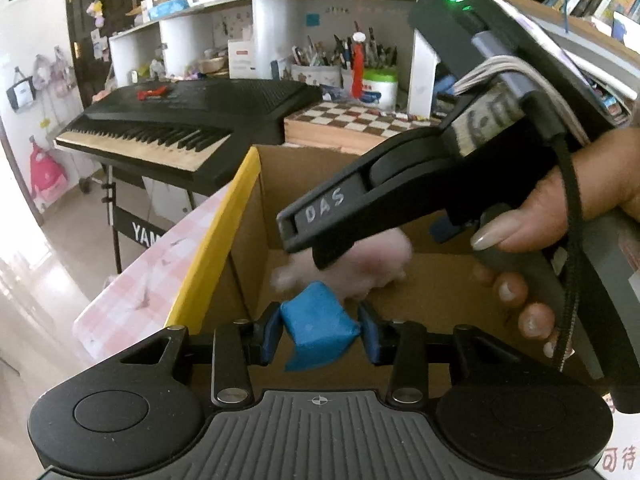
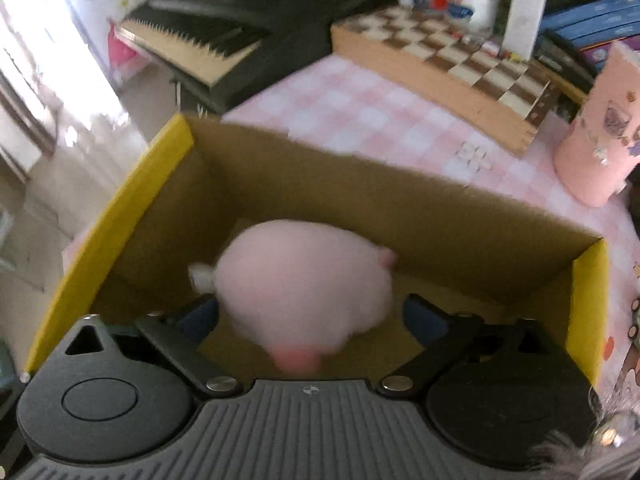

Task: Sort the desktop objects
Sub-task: 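Lower pig into yellow box and open right tool while left tool releases sponge inside, then raise both open tools up and away from the yellow box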

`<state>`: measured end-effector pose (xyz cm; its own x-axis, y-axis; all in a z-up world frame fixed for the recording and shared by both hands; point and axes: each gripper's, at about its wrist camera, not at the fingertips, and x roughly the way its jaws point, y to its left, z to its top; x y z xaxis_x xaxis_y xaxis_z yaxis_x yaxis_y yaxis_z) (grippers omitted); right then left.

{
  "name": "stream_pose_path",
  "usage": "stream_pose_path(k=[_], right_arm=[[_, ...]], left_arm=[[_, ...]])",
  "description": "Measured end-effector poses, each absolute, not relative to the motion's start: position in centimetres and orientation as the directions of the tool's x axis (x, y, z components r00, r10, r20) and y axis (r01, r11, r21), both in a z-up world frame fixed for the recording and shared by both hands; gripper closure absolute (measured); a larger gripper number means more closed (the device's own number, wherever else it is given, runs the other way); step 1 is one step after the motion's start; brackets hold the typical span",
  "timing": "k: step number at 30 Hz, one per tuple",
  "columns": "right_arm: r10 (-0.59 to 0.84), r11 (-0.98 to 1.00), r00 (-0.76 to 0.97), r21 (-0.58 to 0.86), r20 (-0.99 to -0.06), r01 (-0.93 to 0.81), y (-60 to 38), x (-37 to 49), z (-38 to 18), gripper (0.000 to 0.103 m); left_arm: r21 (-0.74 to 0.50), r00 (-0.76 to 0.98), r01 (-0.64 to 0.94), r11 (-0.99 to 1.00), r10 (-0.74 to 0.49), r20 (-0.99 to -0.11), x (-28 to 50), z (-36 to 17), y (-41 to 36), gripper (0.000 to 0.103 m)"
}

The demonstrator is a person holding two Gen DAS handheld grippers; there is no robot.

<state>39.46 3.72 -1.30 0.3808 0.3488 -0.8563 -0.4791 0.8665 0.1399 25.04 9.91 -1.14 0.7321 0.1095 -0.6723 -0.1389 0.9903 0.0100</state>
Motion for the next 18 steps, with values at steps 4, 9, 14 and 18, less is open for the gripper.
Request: stream_pose_path(k=[4,9,14,18], right_arm=[[0.391,0.859,0.416,0.163,-0.821,-0.485,2.9,39.0,0.3,0.0],[0.428,0.858,0.46,0.191,-0.778,-0.476,1.7,38.0,2.7,0.0],[0.454,0.853,0.518,0.187,-0.725,-0.487,0.8,36.7,5.0,0.0],[0.464,0.855,0.562,0.182,-0.685,-0.485,-0.1,34.9,6.4,0.0]], left_arm=[[0.019,0.768,-0.14,0.99,0.121,-0.629,24.7,-0.3,9.6,0.035],[0.018,0.811,-0.15,0.989,0.133,-0.569,23.6,1.4,9.4,0.026],[0.013,0.836,-0.156,0.988,0.14,-0.53,22.3,2.6,9.5,0.022],[0.0,0.851,-0.163,0.987,0.141,-0.505,21.1,3.3,9.9,0.021]])
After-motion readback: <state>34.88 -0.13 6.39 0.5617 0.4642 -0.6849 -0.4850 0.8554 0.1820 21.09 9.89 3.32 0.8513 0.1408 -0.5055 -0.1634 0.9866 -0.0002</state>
